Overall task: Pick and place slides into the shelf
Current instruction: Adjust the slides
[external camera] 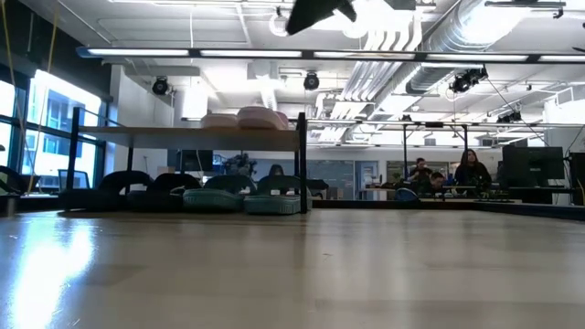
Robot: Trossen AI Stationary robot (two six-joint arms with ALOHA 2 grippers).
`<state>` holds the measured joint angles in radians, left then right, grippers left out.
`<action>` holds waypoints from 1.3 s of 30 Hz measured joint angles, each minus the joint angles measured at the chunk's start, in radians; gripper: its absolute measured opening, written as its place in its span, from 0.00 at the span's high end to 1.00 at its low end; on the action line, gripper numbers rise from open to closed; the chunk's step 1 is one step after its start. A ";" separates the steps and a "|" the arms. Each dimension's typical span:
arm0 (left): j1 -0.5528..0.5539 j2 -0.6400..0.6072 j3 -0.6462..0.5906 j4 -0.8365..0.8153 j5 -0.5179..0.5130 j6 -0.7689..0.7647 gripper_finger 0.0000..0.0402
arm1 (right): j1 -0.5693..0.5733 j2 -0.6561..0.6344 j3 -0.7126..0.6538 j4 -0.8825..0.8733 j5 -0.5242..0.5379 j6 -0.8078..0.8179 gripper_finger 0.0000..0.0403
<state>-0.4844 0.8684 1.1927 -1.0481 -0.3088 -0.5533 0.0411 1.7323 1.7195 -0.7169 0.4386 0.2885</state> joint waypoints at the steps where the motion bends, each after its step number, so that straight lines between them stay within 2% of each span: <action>1: 0.000 0.000 0.000 0.000 0.000 0.000 0.76 | -0.003 -0.023 0.000 -0.025 0.014 0.013 1.00; 6: 0.000 0.000 0.000 0.002 -0.021 0.001 0.76 | -0.012 -0.087 0.000 -0.111 0.030 0.049 1.00; 9: 0.000 0.000 0.000 0.003 -0.032 0.003 0.76 | -0.011 -0.116 -0.057 -0.064 0.032 0.043 1.00; 11: 0.000 0.000 0.000 0.003 -0.040 0.003 0.76 | -0.020 -0.172 -0.197 0.068 -0.027 0.064 1.00; 14: 0.000 0.000 0.000 0.005 -0.042 0.001 0.76 | -0.048 -0.290 -0.480 0.352 -0.116 0.128 1.00; 17: 0.000 0.000 0.000 0.005 -0.043 0.002 0.76 | -0.122 -0.403 -0.707 0.606 -0.198 0.208 1.00; 22: 0.000 0.001 0.000 0.006 -0.083 0.007 0.76 | -0.312 -0.476 -0.910 0.642 -0.298 0.295 1.00; 26: 0.000 0.013 0.000 0.011 -0.163 0.000 0.76 | -0.468 -0.424 -0.968 0.696 -0.408 0.320 1.00; 29: 0.000 0.027 0.000 0.055 -0.238 0.006 0.76 | -0.588 -0.324 -0.964 0.726 -0.510 0.306 1.00; 34: 0.001 0.060 0.000 0.182 -0.366 0.092 0.76 | -0.733 -0.097 -0.855 0.788 -0.714 0.262 1.00; 39: 0.001 0.077 0.000 0.239 -0.417 0.102 0.76 | -0.778 0.089 -0.706 0.780 -0.846 0.238 1.00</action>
<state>-0.4837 0.9456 1.1927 -0.8087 -0.7257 -0.4515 -0.7366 1.8213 1.0134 0.0631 -0.4078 0.5266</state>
